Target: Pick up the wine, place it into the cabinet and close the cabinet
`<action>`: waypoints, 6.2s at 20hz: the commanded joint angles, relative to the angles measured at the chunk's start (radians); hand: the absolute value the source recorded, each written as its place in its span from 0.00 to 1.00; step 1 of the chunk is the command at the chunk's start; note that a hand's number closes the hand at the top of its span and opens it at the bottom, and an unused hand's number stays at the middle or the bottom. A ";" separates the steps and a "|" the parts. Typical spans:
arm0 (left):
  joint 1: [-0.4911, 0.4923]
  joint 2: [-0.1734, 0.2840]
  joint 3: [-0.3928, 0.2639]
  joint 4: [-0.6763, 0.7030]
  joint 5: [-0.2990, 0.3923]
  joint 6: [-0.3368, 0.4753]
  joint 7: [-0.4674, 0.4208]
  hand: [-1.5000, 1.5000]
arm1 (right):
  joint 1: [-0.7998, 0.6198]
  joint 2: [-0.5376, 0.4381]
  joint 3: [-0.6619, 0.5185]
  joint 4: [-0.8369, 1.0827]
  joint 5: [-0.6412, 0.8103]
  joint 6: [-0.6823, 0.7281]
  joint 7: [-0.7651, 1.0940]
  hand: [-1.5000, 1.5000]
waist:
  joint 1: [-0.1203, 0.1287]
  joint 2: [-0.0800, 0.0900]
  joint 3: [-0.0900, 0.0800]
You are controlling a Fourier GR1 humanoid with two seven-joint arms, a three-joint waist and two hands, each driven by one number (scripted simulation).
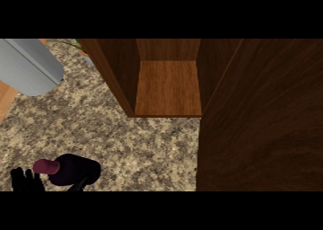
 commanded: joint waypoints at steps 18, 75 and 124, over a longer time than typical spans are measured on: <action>-0.155 -0.002 0.047 0.341 0.218 -0.117 -0.248 0.00 | -0.083 -0.003 -0.006 -0.002 0.014 -0.023 0.053 0.00 | 0.002 0.001 0.000; -0.164 0.195 -0.241 0.119 0.140 -0.747 -0.163 1.00 | 0.000 0.036 0.008 0.047 0.055 0.017 -0.051 0.00 | 0.000 0.000 0.001; -0.898 -0.002 -0.378 0.586 0.132 -0.154 -0.037 1.00 | -0.019 -0.001 -0.103 0.138 -0.031 0.059 -0.117 0.00 | -0.010 0.002 0.000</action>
